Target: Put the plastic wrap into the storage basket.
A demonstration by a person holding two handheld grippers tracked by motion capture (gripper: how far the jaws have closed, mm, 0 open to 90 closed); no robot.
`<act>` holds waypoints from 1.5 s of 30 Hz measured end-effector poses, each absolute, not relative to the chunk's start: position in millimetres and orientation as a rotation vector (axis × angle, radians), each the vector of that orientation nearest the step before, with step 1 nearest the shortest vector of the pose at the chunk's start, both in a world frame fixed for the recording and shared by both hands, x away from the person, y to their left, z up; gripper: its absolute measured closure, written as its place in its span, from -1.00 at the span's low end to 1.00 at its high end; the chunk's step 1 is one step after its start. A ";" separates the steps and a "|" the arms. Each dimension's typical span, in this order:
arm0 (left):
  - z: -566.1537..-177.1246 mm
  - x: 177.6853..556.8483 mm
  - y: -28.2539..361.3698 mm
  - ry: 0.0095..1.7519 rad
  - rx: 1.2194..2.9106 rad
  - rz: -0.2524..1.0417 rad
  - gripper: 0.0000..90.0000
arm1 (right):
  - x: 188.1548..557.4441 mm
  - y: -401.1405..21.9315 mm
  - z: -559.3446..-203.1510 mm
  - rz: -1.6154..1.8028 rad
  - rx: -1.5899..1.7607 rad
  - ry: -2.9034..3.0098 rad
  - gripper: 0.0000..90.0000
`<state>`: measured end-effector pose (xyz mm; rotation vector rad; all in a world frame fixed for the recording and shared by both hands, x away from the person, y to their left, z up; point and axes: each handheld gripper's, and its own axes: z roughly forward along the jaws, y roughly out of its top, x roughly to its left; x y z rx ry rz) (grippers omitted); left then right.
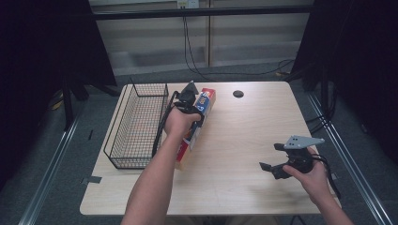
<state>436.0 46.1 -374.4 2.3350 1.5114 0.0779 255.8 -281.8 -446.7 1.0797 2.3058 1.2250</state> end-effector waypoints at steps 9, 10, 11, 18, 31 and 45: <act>-362.9 434.2 53.4 1.528 2.329 0.070 -0.04 | 256.1 -280.6 -446.8 1.228 1.078 2.309 -0.89; -361.8 433.7 53.7 1.540 2.322 0.066 -0.04 | 256.1 -280.6 -446.8 1.228 1.078 2.309 -0.89; -360.1 433.8 54.7 1.534 2.327 0.067 -0.04 | 256.0 -280.5 -446.6 1.227 1.079 2.310 -0.89; -353.0 433.4 57.9 1.542 2.326 0.070 -0.04 | 255.9 -280.3 -446.5 1.227 1.077 2.309 -0.89; -342.6 432.1 65.9 1.570 2.303 0.073 -0.04 | 255.9 -280.6 -446.1 1.228 1.077 2.316 -0.89; -330.3 431.7 78.2 1.589 2.300 0.100 -0.04 | 255.3 -280.5 -445.4 1.225 1.081 2.313 -0.89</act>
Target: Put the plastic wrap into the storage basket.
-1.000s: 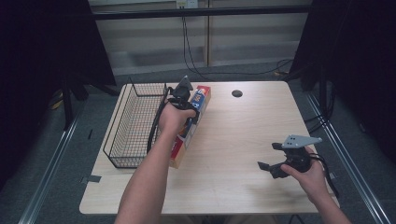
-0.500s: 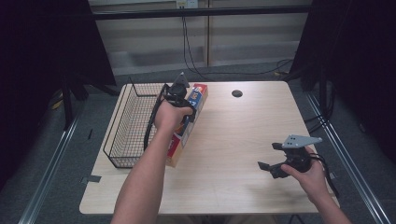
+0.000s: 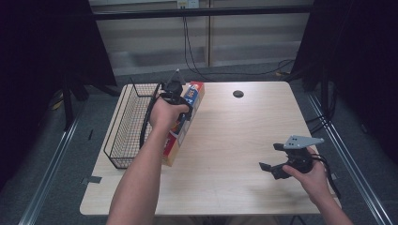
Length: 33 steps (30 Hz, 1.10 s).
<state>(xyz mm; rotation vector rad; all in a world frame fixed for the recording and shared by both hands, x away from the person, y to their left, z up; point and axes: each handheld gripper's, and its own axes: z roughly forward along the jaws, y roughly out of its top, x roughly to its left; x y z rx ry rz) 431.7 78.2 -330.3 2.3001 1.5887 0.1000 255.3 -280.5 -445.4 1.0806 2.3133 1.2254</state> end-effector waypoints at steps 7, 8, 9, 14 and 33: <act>-325.2 431.6 87.9 1.606 2.281 0.101 -0.04 | 255.3 -280.4 -445.4 1.225 1.078 2.314 -0.89; -324.3 431.7 89.2 1.605 2.285 0.099 -0.04 | 255.3 -280.4 -445.4 1.224 1.078 2.313 -0.89; -323.7 431.6 90.4 1.611 2.281 0.099 -0.04 | 255.5 -280.3 -445.5 1.225 1.076 2.315 -0.89; -320.9 431.7 95.7 1.622 2.274 0.107 -0.04 | 255.5 -280.2 -445.5 1.225 1.075 2.315 -0.89; -316.6 431.6 115.7 1.659 2.241 0.128 -0.04 | 255.4 -280.2 -445.4 1.222 1.075 2.316 -0.89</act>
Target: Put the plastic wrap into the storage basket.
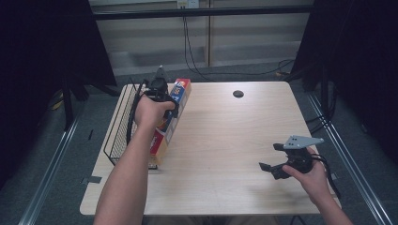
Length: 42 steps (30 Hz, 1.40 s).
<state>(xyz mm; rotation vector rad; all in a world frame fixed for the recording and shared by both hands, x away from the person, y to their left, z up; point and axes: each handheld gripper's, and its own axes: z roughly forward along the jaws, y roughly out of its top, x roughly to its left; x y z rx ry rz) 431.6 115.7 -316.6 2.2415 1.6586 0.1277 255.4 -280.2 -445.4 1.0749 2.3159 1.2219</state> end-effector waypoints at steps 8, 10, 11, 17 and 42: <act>-315.1 431.2 124.5 1.677 2.222 0.126 -0.04 | 255.1 -280.3 -445.2 1.224 1.074 2.314 -0.89; -314.6 430.8 126.2 1.686 2.217 0.128 -0.04 | 255.0 -280.2 -445.2 1.227 1.068 2.314 -0.89; -314.5 430.7 127.3 1.690 2.217 0.129 -0.04 | 255.0 -280.3 -445.1 1.229 1.068 2.314 -0.89; -316.0 430.5 134.9 1.722 2.196 0.129 -0.04 | 254.8 -280.2 -445.1 1.229 1.068 2.313 -0.89; -319.7 428.3 168.2 1.802 2.143 0.167 -0.04 | 254.9 -278.3 -445.5 1.219 1.061 2.317 -0.89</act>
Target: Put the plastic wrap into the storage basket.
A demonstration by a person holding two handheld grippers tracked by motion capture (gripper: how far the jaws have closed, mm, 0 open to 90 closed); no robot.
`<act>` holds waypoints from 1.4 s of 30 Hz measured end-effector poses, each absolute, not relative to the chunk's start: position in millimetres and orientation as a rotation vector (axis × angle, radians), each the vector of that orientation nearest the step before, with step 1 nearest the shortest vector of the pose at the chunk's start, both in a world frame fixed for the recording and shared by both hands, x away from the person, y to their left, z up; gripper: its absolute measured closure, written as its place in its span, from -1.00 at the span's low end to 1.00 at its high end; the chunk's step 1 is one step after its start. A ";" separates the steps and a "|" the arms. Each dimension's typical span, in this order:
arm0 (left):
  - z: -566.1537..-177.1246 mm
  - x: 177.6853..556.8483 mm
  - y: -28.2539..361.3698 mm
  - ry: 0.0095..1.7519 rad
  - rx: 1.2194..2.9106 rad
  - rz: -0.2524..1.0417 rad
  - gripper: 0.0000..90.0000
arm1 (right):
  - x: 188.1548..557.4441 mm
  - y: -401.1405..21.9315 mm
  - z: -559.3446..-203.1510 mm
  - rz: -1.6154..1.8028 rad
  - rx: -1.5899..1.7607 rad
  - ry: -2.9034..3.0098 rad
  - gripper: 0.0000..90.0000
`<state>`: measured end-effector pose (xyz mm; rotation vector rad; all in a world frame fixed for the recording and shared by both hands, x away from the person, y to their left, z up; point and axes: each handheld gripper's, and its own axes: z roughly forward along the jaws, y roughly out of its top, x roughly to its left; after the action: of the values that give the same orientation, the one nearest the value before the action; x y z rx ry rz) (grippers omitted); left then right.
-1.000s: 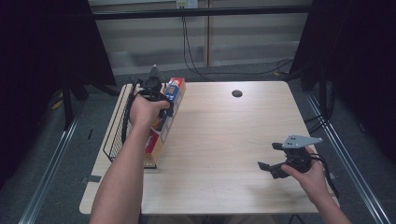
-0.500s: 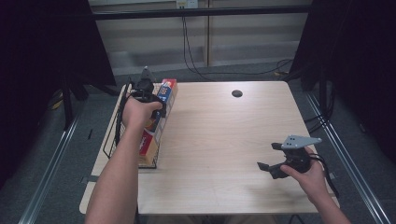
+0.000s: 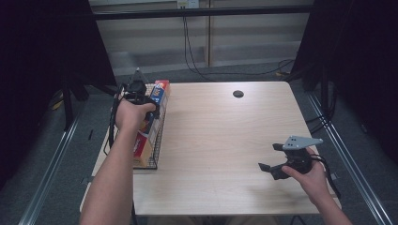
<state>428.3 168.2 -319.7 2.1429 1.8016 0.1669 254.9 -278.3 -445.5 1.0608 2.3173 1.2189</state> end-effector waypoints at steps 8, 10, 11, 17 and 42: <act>-321.6 428.3 173.4 1.809 2.141 0.172 -0.04 | 254.9 -278.8 -445.2 1.221 1.061 2.315 -0.89; -321.6 427.8 174.4 1.819 2.133 0.161 -0.04 | 255.0 -278.8 -445.3 1.218 1.066 2.318 -0.89; -321.8 427.6 174.6 1.821 2.129 0.160 -0.04 | 255.2 -278.9 -445.4 1.219 1.064 2.320 -0.89; -322.8 427.6 179.4 1.820 2.132 0.172 -0.04 | 255.1 -279.6 -444.9 1.227 1.064 2.309 -0.89; -333.7 427.9 199.9 1.879 2.108 0.177 -0.04 | 255.9 -279.9 -445.7 1.223 1.059 2.319 -0.89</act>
<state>427.9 199.9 -333.7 2.1077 1.8787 0.1766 255.9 -279.9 -445.7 1.0590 2.3188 1.2230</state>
